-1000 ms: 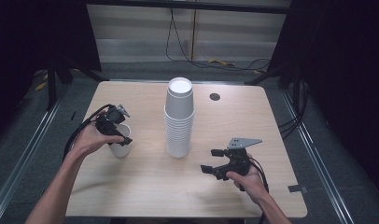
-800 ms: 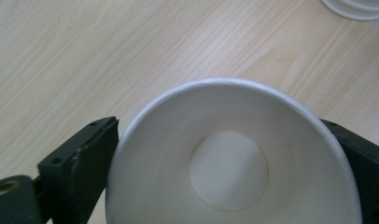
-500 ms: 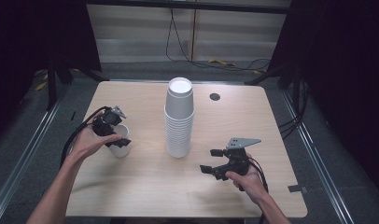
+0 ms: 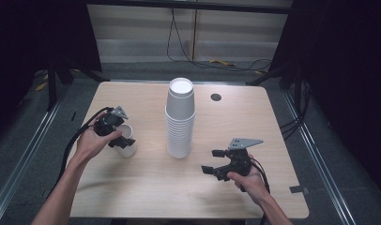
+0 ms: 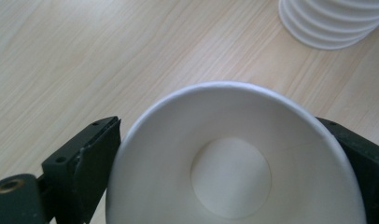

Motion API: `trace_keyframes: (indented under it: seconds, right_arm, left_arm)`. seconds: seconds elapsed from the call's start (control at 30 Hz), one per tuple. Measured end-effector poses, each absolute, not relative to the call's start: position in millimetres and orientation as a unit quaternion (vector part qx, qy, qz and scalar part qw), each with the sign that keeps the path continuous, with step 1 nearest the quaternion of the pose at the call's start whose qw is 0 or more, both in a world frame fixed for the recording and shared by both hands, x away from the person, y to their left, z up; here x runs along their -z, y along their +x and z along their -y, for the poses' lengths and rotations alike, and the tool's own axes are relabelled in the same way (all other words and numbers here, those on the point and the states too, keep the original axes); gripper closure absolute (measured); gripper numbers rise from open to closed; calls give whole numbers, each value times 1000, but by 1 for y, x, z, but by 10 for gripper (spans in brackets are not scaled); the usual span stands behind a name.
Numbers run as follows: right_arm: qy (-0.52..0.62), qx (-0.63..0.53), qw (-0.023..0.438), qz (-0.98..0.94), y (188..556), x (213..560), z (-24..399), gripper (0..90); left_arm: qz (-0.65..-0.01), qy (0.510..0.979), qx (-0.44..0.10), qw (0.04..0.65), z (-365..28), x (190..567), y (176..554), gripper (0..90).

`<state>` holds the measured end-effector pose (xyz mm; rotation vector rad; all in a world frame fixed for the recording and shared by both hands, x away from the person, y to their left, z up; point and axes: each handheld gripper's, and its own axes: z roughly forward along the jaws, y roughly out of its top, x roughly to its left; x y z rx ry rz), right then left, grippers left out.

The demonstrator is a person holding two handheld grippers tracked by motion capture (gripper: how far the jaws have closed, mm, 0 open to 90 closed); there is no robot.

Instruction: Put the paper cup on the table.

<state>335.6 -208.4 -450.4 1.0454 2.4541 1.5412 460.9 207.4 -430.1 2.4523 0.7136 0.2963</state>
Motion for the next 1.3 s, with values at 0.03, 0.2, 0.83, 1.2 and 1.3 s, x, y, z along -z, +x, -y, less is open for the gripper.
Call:
trace_keyframes:
  seconds: [0.03, 0.2, 0.83, 1.2, 1.3]
  right_arm:
    - [340, -500, 30, -796, 336, 451, 208, 149]
    - [340, -499, 29, -796, 336, 451, 208, 149]
    - [341, -501, 29, -795, 335, 450, 209, 147]
    - [340, -503, 30, -794, 336, 450, 210, 148]
    - [341, -503, 29, -794, 335, 450, 210, 148]
  left_arm:
    - [-269, 915, -111, 279, -206, 432, 460, 64]
    - [-255, 918, -124, 277, -196, 436, 460, 49]
    - [-269, 916, -110, 276, -207, 448, 458, 48]
    - [-262, 909, -130, 297, -201, 453, 455, 52]
    - [-258, 921, -116, 269, -202, 457, 457, 48]
